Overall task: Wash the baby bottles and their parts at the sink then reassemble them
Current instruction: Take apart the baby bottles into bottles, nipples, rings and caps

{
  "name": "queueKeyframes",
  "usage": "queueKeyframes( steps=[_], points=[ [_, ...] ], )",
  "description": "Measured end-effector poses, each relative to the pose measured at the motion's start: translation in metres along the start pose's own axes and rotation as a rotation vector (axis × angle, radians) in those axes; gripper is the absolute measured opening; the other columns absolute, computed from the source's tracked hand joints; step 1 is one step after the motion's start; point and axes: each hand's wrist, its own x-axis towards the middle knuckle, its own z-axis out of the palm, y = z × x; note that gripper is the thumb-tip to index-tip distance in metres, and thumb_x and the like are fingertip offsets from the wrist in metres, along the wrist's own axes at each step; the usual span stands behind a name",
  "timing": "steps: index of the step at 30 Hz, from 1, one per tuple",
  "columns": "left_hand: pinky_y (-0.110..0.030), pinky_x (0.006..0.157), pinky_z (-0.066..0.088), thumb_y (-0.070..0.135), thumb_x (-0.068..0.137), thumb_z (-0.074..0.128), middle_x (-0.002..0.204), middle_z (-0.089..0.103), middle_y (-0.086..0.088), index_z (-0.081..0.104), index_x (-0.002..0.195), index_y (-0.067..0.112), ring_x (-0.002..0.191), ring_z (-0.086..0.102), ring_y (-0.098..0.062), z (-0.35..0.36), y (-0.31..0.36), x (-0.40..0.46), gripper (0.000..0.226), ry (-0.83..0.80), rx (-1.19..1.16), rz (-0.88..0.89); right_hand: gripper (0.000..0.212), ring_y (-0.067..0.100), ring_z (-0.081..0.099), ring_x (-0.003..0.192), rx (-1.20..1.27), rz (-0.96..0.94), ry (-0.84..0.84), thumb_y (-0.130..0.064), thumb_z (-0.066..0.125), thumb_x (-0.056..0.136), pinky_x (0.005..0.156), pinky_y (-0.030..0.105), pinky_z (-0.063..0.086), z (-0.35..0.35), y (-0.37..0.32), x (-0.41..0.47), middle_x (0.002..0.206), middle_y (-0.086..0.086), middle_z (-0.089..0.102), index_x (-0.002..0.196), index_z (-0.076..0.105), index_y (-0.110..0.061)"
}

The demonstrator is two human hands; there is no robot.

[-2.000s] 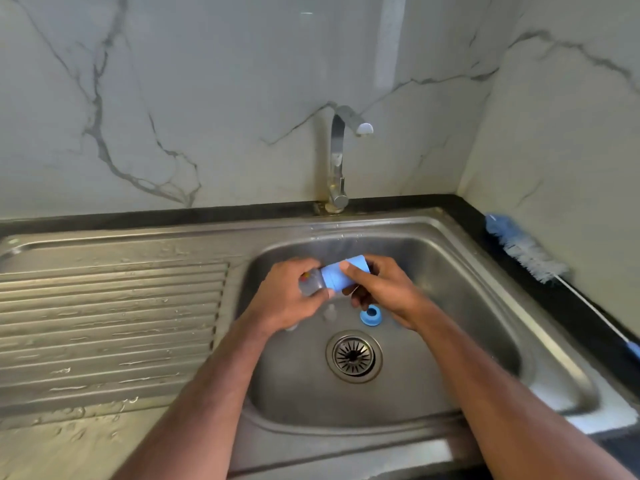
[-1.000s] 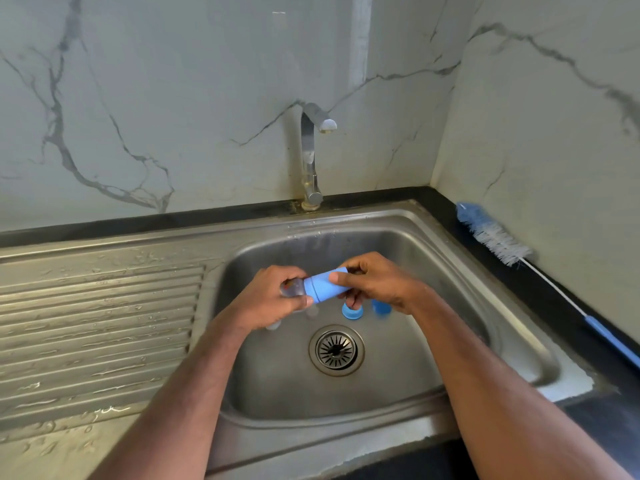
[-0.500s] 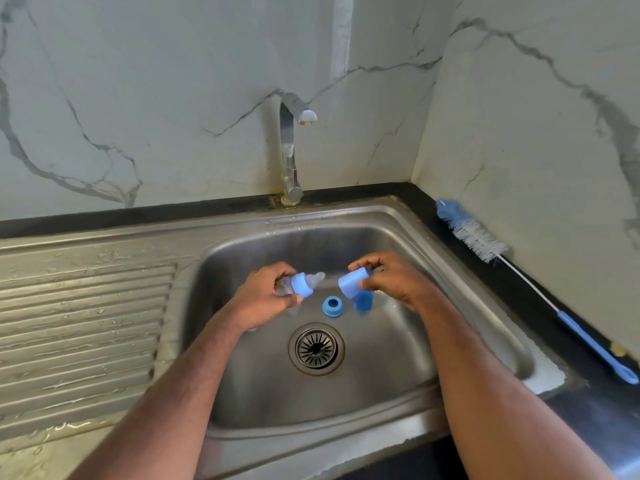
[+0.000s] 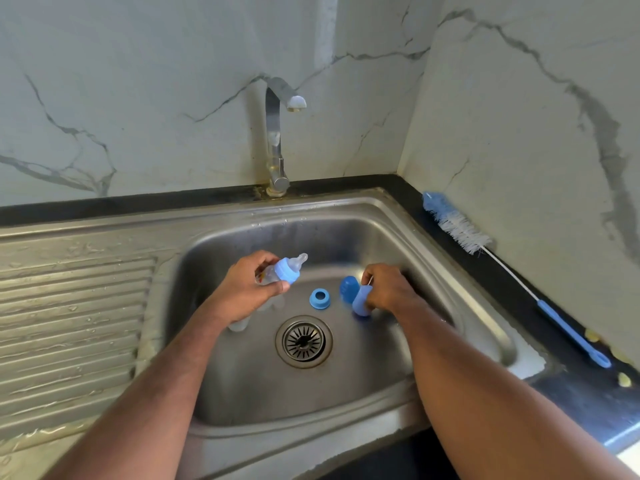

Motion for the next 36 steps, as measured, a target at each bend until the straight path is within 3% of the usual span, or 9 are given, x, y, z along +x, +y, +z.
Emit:
queueKeyframes(
  steps=[6,14,17,19,25,29,31,36],
  points=[
    [-0.018,0.071,0.041,0.023,0.083,0.08,0.106,0.068,0.009,0.064,0.112,0.024,0.091,0.061,-0.005,-0.001,0.0,-0.001,0.033,-0.01,-0.008,-0.005,0.024,0.021,0.063,0.088,-0.072,0.028,-0.027,-0.004,0.069,0.077,0.071,0.029,0.052,0.009,0.002,0.0,0.107,0.004,0.062,0.097,0.065,-0.016],
    [-0.021,0.074,0.043,0.024,0.083,0.081,0.108,0.067,0.01,0.064,0.111,0.027,0.097,0.062,-0.008,-0.001,0.0,0.0,0.033,-0.033,-0.022,0.006,0.03,0.019,0.063,0.081,-0.082,0.02,-0.062,-0.002,0.08,0.069,0.066,0.027,0.049,0.005,0.007,-0.003,0.095,-0.001,0.06,0.092,0.068,-0.017],
    [-0.021,0.073,0.042,0.023,0.083,0.08,0.107,0.067,0.009,0.063,0.111,0.026,0.096,0.062,-0.008,-0.001,0.001,0.0,0.033,-0.034,-0.022,0.013,0.036,0.018,0.061,0.076,-0.094,0.012,-0.085,-0.002,0.085,0.064,0.063,0.024,0.045,0.004,0.009,-0.004,0.092,-0.001,0.061,0.079,0.061,-0.024],
    [-0.021,0.073,0.042,0.023,0.083,0.08,0.107,0.068,0.009,0.064,0.111,0.026,0.095,0.062,-0.007,-0.002,0.002,0.0,0.032,-0.037,-0.022,0.017,0.04,0.017,0.06,0.077,-0.104,0.016,-0.102,-0.003,0.087,0.063,0.065,0.024,0.045,0.002,0.011,-0.007,0.091,-0.003,0.057,0.081,0.059,-0.026],
    [-0.024,0.079,0.044,0.024,0.083,0.08,0.11,0.068,0.009,0.063,0.11,0.03,0.101,0.063,-0.009,-0.003,0.002,-0.001,0.032,-0.056,-0.033,0.019,0.046,0.018,0.061,0.085,-0.139,0.015,-0.12,-0.007,0.09,0.065,0.072,0.028,0.051,0.0,0.01,-0.017,0.103,-0.002,0.057,0.094,0.06,-0.026],
    [-0.024,0.079,0.046,0.021,0.083,0.081,0.108,0.069,0.009,0.064,0.107,0.033,0.1,0.064,-0.01,-0.004,0.005,-0.004,0.032,-0.036,-0.072,0.046,0.058,0.02,0.062,0.095,-0.02,-0.028,-0.112,-0.006,0.092,0.062,0.079,0.033,0.055,-0.002,0.007,-0.019,0.119,0.001,0.057,0.104,0.059,-0.028],
    [-0.024,0.083,0.048,0.019,0.082,0.081,0.107,0.071,0.009,0.066,0.109,0.032,0.101,0.066,-0.01,-0.006,0.008,-0.005,0.033,-0.024,-0.099,0.072,0.059,0.018,0.061,0.099,0.075,-0.14,-0.055,-0.013,0.094,0.064,0.082,0.03,0.052,-0.008,-0.004,-0.02,0.116,0.001,0.059,0.111,0.061,-0.023],
    [-0.024,0.089,0.051,0.016,0.079,0.084,0.107,0.072,0.013,0.07,0.112,0.029,0.102,0.067,-0.008,-0.009,0.013,-0.005,0.038,0.033,-0.095,0.172,0.031,0.019,0.071,0.09,0.561,-0.327,-0.077,-0.019,0.08,0.086,0.092,0.044,0.058,-0.021,-0.051,-0.03,0.098,0.003,0.072,0.113,0.066,-0.018]
  ],
)
